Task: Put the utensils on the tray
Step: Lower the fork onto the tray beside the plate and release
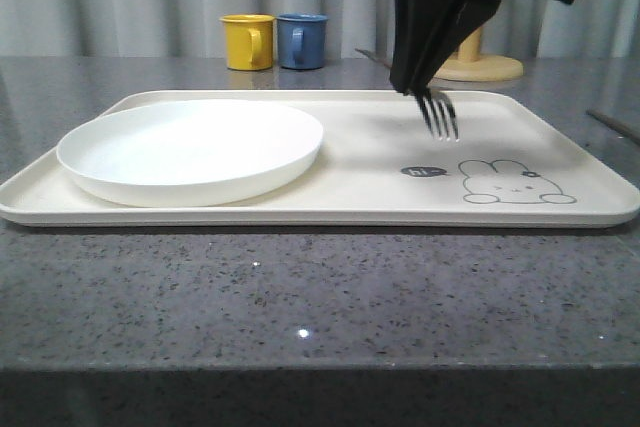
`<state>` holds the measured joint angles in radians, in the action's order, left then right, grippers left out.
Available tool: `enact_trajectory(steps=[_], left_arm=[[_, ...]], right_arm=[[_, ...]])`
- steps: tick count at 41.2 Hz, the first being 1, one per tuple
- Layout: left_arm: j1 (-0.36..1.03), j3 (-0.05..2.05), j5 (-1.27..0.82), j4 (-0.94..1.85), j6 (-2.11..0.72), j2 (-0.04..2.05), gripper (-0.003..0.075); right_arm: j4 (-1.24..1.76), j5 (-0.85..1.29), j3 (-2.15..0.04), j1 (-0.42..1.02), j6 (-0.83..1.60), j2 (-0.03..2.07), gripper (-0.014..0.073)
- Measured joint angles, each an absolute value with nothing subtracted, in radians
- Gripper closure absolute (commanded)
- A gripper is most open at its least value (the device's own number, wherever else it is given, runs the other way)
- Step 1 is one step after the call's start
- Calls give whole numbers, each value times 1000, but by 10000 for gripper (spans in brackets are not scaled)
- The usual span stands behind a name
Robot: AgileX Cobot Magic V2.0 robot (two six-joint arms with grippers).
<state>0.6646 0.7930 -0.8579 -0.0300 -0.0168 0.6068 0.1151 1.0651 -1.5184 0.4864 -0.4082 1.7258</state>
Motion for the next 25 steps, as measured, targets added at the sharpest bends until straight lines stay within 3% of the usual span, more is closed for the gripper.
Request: enact_trajectory(steps=[17,25], left_arm=[[665,793,-858,-30,-17,607,407],[665,793,-858,-30,-17,607,407]], right_arm=[[129,981,-1518,486,-533,1825,585],[129,979,-1518,486,-538,1844,402]])
